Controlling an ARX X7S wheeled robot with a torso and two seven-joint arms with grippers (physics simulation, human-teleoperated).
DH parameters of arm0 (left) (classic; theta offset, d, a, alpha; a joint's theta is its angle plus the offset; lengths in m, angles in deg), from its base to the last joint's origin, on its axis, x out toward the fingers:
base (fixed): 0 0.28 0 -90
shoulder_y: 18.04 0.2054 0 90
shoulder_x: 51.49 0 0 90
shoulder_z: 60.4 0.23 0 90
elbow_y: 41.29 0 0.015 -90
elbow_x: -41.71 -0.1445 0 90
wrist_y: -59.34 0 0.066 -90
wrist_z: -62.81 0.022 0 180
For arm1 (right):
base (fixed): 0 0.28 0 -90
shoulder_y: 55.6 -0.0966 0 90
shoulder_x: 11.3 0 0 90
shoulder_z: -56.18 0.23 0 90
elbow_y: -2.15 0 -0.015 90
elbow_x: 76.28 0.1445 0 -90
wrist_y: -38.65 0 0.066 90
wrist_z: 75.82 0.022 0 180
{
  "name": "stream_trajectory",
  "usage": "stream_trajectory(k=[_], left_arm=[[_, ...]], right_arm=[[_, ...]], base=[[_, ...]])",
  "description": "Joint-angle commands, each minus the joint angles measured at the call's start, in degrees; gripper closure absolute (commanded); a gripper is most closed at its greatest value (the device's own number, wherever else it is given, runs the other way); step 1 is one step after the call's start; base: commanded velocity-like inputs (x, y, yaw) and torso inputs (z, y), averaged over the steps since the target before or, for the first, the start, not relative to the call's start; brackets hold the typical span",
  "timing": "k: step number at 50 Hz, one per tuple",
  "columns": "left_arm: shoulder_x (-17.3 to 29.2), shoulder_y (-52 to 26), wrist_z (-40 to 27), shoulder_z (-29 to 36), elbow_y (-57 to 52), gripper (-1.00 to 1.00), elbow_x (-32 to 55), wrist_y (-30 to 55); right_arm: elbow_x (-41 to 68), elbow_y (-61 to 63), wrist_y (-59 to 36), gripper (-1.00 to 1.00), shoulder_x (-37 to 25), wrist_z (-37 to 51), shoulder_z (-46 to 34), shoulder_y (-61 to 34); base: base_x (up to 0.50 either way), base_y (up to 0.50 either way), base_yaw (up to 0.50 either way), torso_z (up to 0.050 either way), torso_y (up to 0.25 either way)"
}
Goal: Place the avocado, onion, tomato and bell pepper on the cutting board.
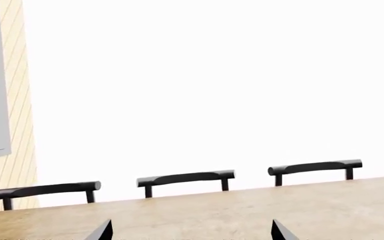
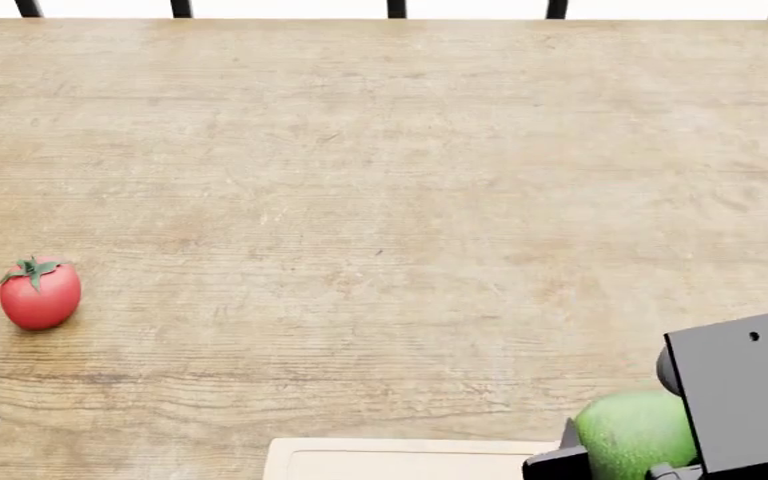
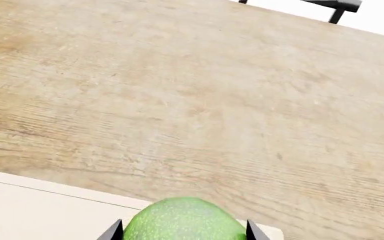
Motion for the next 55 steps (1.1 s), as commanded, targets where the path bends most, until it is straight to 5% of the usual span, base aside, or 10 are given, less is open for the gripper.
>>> stream_trajectory(k=[1, 12, 13, 40, 45, 48, 55], left_arm=[[1.7, 0.3, -0.9, 0.4, -0.4, -1.0, 1.0, -1.3], [2.9, 0.1, -1.5, 1.8, -0.4, -1.0, 0.8, -2.7], [2.9, 0.1, -1.5, 1.9, -0.3, -1.0, 0.8, -2.8], [2.4, 2.0, 0.6, 3.9, 1.9, -1.0, -2.9, -5.4], [3.2, -1.6, -2.6, 5.2, 3.9, -1.0, 5.1, -2.7], [2.9, -2.7, -5.6, 2.6, 7.8, -1.0, 18.2, -7.3], [5.2, -11.1, -11.8, 8.2, 14.9, -1.0, 31.1, -1.1]], right_arm=[[-6.9, -1.0, -1.6, 1.0, 2.3, -3.9, 1.2, 5.8], [-8.4, -1.5, -1.5, 1.0, 3.0, -5.2, 0.7, 6.4], [-8.2, -1.3, -1.3, -1.0, 3.0, -5.1, 0.9, 6.1], [16.7, 4.3, 6.5, -1.0, -5.2, 10.4, -6.7, -30.8], [12.8, 0.9, 4.9, -1.0, -4.3, 8.9, -6.4, -32.1], [11.0, 0.1, 5.4, -1.0, -3.6, 8.9, -6.2, -31.8], [4.5, 0.0, 5.0, -1.0, -0.8, 4.9, -3.8, -27.1]], base=[[0.0, 0.0, 0.0, 0.0, 0.0], [0.0, 0.0, 0.0, 0.0, 0.0], [0.0, 0.0, 0.0, 0.0, 0.0], [0.0, 0.0, 0.0, 0.0, 0.0], [0.0, 0.0, 0.0, 0.0, 0.0], [0.0, 0.0, 0.0, 0.0, 0.0], [0.0, 0.0, 0.0, 0.0, 0.0]])
